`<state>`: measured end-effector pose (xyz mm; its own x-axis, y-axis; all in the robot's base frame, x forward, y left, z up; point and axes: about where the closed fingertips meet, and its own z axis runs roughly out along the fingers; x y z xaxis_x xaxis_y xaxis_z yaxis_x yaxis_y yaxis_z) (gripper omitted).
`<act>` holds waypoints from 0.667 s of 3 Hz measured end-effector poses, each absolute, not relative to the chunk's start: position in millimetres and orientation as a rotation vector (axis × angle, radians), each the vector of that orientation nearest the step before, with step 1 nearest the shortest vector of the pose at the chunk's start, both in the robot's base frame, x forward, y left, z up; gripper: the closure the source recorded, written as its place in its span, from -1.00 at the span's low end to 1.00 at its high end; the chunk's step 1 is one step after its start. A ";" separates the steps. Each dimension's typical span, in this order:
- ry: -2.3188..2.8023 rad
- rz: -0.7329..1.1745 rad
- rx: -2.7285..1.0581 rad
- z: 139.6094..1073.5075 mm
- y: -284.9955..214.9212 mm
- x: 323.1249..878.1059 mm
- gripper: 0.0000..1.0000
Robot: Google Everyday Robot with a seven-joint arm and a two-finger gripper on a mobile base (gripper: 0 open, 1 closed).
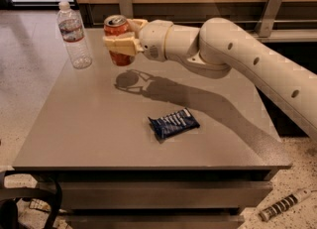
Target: Move coke can near water bottle
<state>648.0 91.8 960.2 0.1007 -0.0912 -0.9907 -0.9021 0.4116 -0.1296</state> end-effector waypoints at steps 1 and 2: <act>1.371 0.841 -0.979 936.1 119.6 646.8 1.00; 1.390 0.875 -0.975 911.4 148.8 644.5 1.00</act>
Offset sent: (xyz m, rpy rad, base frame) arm -0.0030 0.0876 -0.0802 0.0324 0.1293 0.0462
